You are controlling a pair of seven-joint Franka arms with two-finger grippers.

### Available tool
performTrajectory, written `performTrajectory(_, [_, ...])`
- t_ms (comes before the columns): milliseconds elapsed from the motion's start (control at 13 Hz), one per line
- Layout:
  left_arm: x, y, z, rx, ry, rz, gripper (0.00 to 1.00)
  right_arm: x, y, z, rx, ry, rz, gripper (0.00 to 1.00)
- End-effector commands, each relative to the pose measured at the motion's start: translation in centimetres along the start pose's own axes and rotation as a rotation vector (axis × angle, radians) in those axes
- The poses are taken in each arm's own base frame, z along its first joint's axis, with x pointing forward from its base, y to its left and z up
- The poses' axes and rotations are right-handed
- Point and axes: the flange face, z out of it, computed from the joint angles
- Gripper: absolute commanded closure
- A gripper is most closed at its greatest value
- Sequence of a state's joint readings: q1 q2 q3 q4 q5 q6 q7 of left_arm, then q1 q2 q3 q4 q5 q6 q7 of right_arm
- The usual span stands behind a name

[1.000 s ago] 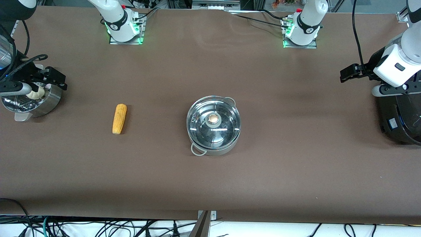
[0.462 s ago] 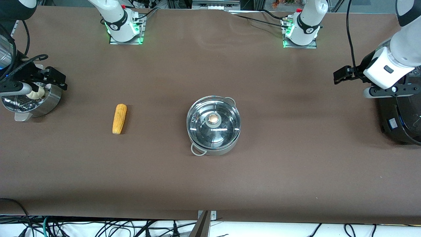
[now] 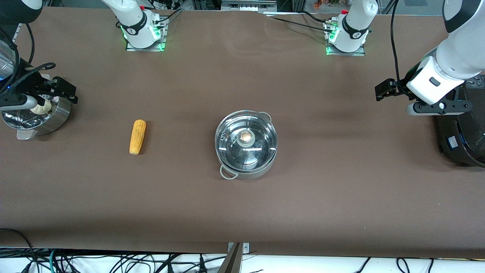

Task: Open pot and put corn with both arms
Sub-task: 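Grasp the lid knob with the left gripper while the right gripper grasps the corn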

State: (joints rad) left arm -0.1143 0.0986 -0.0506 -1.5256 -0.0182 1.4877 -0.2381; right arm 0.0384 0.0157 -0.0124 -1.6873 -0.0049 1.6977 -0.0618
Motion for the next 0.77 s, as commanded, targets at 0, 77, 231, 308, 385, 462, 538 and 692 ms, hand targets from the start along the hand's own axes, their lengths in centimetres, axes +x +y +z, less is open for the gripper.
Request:
performTrajectory(0, [-0.5,3.8,0.1,-0.048,0.005,-0.059,0.00,1.1,-3.2,5.1,-0.016,-0.140,-0.050,0.00])
performTrajectory(77, [-0.3,5.7,0.6,-0.053,0.019,-0.033,0.00,1.5,-3.7,7.2,-0.022,-0.166,-0.003,0.00])
performTrajectory(231, [0.6,9.7,3.3,-0.057,0.000,-0.035,0.00,2.7,-6.0,10.9,-0.044,-0.196,0.156,0.00])
performTrajectory(308, [1.2,12.2,4.0,-0.074,0.022,-0.039,0.00,2.9,-7.3,12.6,-0.058,-0.208,0.212,0.00])
performTrajectory(385, [1.4,15.0,5.2,-0.091,0.036,-0.050,0.00,3.0,-8.1,14.6,-0.063,-0.202,0.246,0.00])
performTrajectory(462, [1.5,18.1,6.8,-0.106,0.049,-0.074,0.00,2.7,-8.7,16.8,-0.066,-0.178,0.293,0.00])
performTrajectory(538, [2.1,20.3,8.3,-0.136,0.077,-0.120,0.00,2.1,-8.6,19.3,-0.080,-0.159,0.297,0.00])
performTrajectory(692, [2.9,25.5,11.2,-0.178,0.098,-0.172,0.00,0.4,-8.0,24.5,-0.111,-0.091,0.259,0.00])
